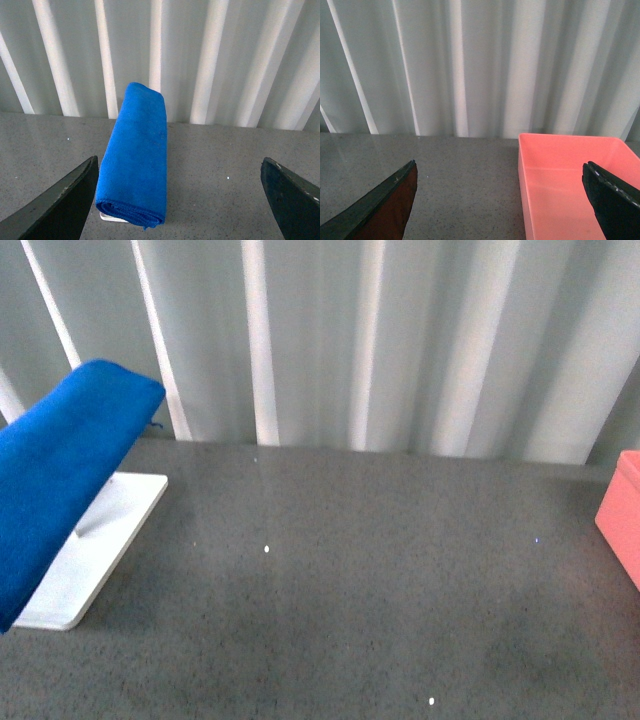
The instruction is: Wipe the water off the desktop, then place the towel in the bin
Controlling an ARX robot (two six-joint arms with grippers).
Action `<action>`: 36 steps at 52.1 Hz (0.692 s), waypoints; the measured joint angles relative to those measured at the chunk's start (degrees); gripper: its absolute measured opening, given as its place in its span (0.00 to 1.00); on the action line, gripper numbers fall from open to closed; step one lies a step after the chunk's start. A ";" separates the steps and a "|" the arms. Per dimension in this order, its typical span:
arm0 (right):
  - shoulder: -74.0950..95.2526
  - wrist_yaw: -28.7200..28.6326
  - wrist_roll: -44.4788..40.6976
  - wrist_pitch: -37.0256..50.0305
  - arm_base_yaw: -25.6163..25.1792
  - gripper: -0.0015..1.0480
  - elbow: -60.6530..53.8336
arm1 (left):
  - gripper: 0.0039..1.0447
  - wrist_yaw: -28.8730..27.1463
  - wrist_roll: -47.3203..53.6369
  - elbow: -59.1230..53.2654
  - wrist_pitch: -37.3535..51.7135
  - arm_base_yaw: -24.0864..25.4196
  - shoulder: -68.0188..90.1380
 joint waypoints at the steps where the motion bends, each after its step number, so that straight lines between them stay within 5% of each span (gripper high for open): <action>1: 0.00 0.00 0.00 0.00 0.00 0.93 0.00 | 0.94 0.00 0.00 0.00 0.00 0.00 0.02; 36: 0.00 0.00 0.00 0.00 0.00 0.93 0.00 | 0.94 0.00 0.00 0.00 0.00 0.00 0.02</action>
